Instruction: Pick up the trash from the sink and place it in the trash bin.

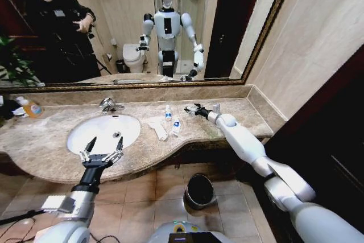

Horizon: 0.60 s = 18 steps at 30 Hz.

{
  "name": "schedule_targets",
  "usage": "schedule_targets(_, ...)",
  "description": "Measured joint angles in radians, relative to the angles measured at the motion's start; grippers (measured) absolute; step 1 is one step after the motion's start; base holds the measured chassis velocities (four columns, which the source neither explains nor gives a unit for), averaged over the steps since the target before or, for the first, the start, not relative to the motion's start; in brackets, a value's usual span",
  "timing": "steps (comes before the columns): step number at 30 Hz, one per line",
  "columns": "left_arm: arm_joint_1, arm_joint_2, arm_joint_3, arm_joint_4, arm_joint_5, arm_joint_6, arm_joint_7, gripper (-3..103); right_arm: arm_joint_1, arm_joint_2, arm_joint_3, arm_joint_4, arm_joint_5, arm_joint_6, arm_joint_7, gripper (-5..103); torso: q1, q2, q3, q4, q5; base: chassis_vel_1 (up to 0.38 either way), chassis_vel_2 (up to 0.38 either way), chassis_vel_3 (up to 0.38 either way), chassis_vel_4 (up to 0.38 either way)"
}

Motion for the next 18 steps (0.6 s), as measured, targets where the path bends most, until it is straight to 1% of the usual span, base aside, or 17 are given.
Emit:
schedule_targets(8,0.0,0.0,0.0,0.0,0.0,0.0,0.0,100,0.036,0.017,0.004,-0.097,-0.036,0.008,0.002,100,0.0,0.0,0.0,-0.0001,0.0002,0.0,0.0,0.0,0.0)
schedule_targets(18,0.0,0.0,0.0,0.0,0.0,0.0,0.0,100,0.032,0.023,0.011,-0.128,-0.046,0.02,-0.002,100,0.0,0.0,0.0,-0.0001,0.0003,0.0,0.0,0.0,0.0)
